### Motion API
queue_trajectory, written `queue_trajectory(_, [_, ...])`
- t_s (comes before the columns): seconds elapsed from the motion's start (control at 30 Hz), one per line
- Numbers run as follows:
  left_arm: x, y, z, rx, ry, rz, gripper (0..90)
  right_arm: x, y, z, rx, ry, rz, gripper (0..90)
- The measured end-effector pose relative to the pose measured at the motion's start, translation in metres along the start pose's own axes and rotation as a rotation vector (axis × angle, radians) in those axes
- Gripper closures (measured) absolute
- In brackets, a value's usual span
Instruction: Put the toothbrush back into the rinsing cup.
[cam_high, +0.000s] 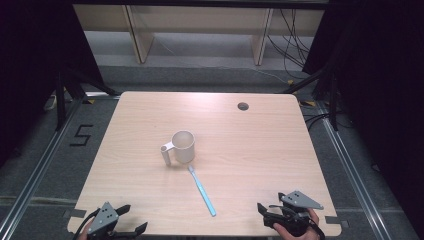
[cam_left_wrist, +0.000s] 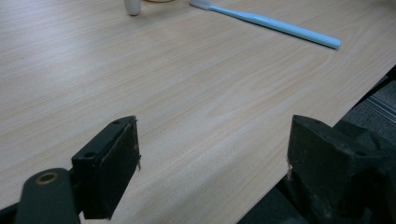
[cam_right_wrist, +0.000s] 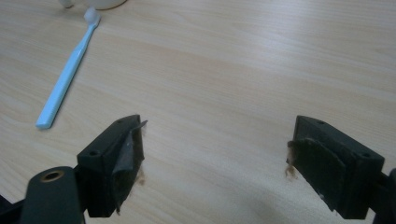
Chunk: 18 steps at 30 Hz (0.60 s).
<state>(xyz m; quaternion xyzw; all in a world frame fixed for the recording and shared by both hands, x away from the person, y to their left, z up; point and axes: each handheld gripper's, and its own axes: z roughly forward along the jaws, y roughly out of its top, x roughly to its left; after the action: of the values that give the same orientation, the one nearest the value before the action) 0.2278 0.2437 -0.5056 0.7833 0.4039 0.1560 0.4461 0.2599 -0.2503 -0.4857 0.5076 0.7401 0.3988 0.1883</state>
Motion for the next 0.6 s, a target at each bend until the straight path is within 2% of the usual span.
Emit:
queue_trajectory(0.03, [0.0, 0.0, 0.0, -0.001, 0.0, 0.0, 16.1, 0.0, 0.0, 0.0, -0.001, -0.001, 0.003, 18.5])
queue_trajectory(0.07, [0.0, 0.0, 0.0, -0.002, -0.002, 0.0, 16.1, -0.003, 0.001, -0.001, -0.011, 0.004, -0.029, 18.8])
queue_trajectory(0.1, [0.0, 0.0, 0.0, -0.002, -0.003, -0.001, 16.1, -0.003, 0.001, -0.002, -0.011, 0.004, -0.026, 19.2])
queue_trajectory(0.17, [0.0, 0.0, 0.0, -0.001, -0.01, -0.004, 16.2, 0.0, 0.0, -0.002, -0.004, 0.009, 0.016, 19.9])
queue_trajectory(0.2, [-0.001, 0.0, 0.001, -0.007, -0.015, -0.017, 16.2, -0.004, 0.001, -0.002, -0.02, -0.007, -0.027, 20.4])
queue_trajectory(0.4, [-0.004, 0.005, 0.005, -0.047, -0.058, -0.043, 16.3, -0.005, 0.0, -0.001, -0.024, -0.017, -0.021, 21.0])
queue_trajectory(0.43, [-0.005, 0.006, 0.006, -0.049, -0.062, -0.038, 16.5, -0.004, 0.001, -0.002, -0.01, -0.027, -0.016, 21.0])
queue_trajectory(0.47, [-0.006, 0.008, 0.007, -0.049, -0.062, -0.03, 16.8, -0.005, 0.001, -0.003, -0.018, -0.02, -0.022, 21.1])
queue_trajectory(0.5, [-0.008, 0.009, 0.008, -0.054, -0.065, -0.028, 17.3, -0.005, 0.001, -0.003, -0.015, -0.017, -0.006, 21.2])
queue_trajectory(0.6, [-0.012, 0.014, 0.011, -0.07, -0.081, -0.02, 19.0, -0.006, 0.0, -0.001, -0.03, -0.025, -0.024, 21.5])
